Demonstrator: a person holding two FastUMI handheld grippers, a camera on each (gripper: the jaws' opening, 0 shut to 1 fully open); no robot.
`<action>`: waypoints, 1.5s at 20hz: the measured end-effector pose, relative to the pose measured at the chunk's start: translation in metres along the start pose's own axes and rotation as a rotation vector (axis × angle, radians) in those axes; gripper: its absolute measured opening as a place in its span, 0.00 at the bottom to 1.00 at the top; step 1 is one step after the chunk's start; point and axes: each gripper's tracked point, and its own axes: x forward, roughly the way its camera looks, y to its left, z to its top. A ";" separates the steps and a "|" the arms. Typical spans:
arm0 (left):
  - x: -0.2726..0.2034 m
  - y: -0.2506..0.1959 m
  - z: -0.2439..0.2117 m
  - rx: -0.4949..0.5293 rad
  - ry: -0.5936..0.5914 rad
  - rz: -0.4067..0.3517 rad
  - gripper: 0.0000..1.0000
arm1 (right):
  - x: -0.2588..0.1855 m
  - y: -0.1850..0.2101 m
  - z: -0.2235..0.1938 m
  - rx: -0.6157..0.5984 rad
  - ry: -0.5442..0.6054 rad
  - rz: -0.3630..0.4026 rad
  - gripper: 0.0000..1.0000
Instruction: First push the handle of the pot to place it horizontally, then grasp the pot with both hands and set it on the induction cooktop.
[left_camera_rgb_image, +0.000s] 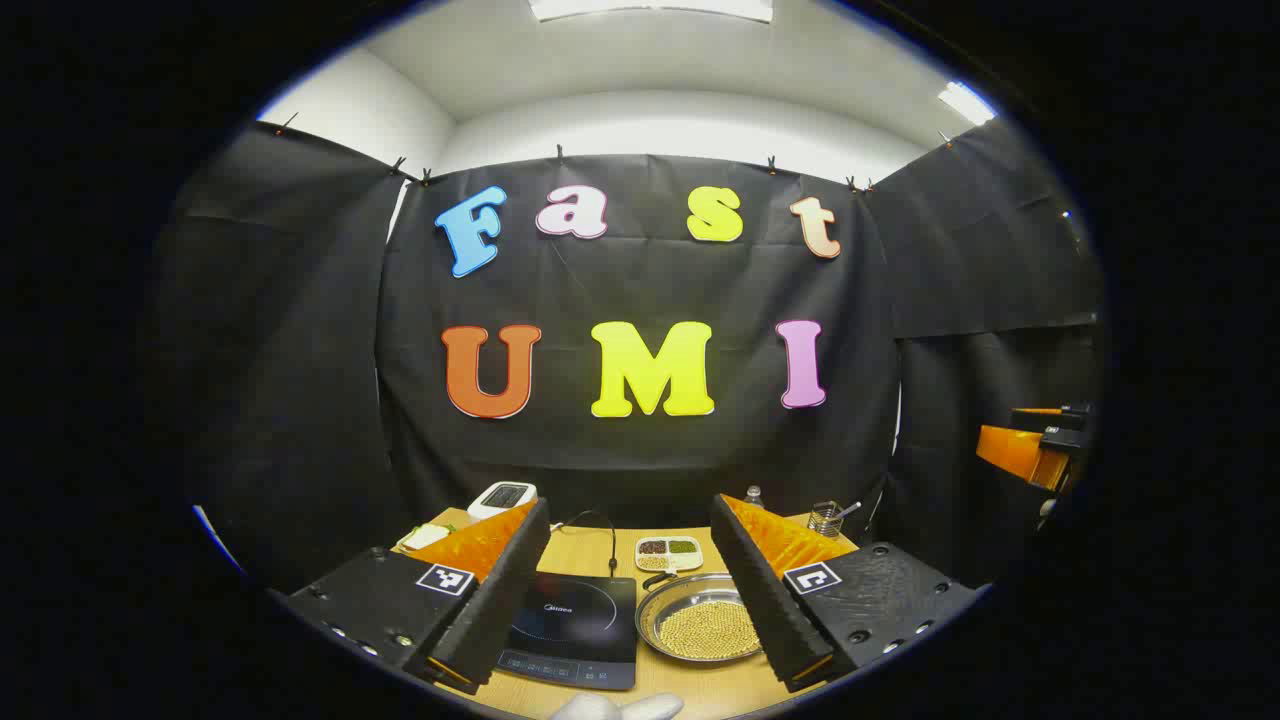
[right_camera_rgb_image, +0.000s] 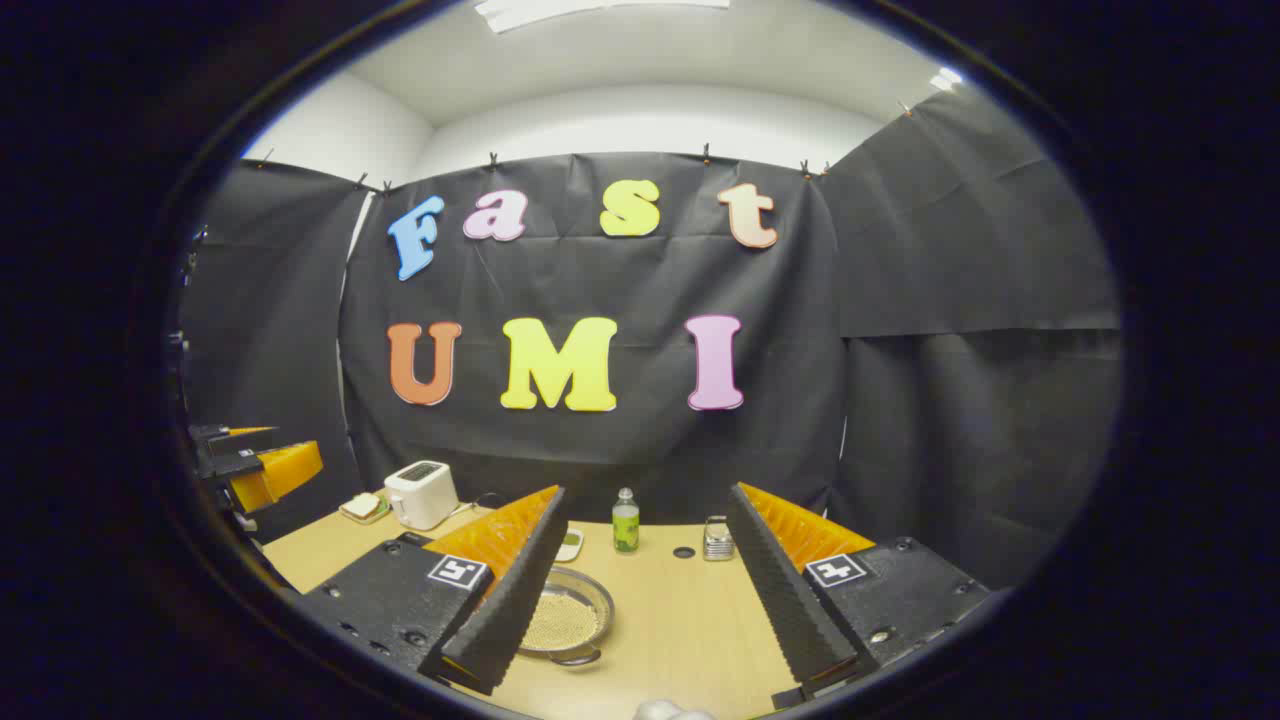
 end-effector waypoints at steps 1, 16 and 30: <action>0.001 0.000 -0.001 -0.003 0.004 0.000 0.96 | -0.001 0.000 0.003 -0.002 -0.009 -0.004 0.96; -0.017 0.020 0.001 0.002 -0.005 0.012 0.96 | -0.012 0.022 0.002 -0.025 0.001 0.019 0.96; -0.031 0.049 -0.031 -0.012 0.038 0.089 0.96 | 0.019 0.121 -0.154 0.028 0.466 0.333 0.04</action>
